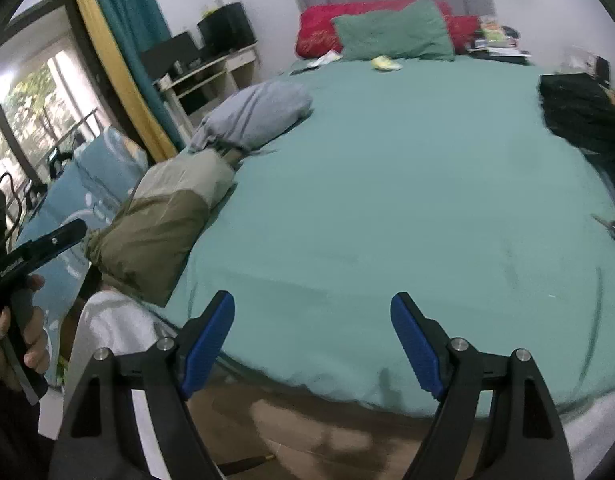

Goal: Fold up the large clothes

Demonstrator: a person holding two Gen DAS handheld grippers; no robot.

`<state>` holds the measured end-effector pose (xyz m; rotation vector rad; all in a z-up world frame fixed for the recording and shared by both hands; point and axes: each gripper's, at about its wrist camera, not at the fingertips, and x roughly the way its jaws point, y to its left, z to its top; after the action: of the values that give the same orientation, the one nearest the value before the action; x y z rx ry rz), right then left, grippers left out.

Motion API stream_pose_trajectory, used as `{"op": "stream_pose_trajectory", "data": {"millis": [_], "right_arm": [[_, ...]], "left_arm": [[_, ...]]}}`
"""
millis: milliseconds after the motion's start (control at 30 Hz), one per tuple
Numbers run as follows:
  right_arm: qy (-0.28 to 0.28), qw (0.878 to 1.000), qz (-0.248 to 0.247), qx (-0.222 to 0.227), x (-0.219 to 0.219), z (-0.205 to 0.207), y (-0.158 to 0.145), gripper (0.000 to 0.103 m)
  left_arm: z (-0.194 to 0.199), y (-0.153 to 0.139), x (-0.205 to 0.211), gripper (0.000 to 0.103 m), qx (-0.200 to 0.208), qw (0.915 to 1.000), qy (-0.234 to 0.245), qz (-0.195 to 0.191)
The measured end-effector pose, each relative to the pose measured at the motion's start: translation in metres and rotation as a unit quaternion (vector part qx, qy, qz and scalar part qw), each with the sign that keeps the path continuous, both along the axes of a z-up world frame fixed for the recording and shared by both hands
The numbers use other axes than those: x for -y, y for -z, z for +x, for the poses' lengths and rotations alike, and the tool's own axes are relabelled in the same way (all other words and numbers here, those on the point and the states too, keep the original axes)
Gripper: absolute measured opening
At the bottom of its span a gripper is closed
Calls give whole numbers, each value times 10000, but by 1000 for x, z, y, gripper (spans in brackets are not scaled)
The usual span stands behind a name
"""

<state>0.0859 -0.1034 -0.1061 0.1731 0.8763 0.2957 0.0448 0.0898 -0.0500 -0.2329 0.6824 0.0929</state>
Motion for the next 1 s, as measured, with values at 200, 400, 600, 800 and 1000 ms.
{"op": "stream_pose_trajectory", "data": {"millis": [200,400,600,800,1000], "right_arm": [[502,9981,76,350,44,-25,-31,100],[853,9934,-74,766,75,-48,-68,101],[1085,9838,-372,1376,94,-74,-119,101],[1187,9653,-801,2184,105,-98,-181,102],[1337,9474,-1002,2728,112,-117,-226,102]], "left_arm": [[-3,-33,30,102,290,9994,1,200],[-11,-71,52,102,713,9969,5,343],[-20,-104,75,102,1182,9899,16,785],[-31,-131,98,102,1689,9788,66,1161],[-43,-151,106,103,2120,9698,64,1200]]}}
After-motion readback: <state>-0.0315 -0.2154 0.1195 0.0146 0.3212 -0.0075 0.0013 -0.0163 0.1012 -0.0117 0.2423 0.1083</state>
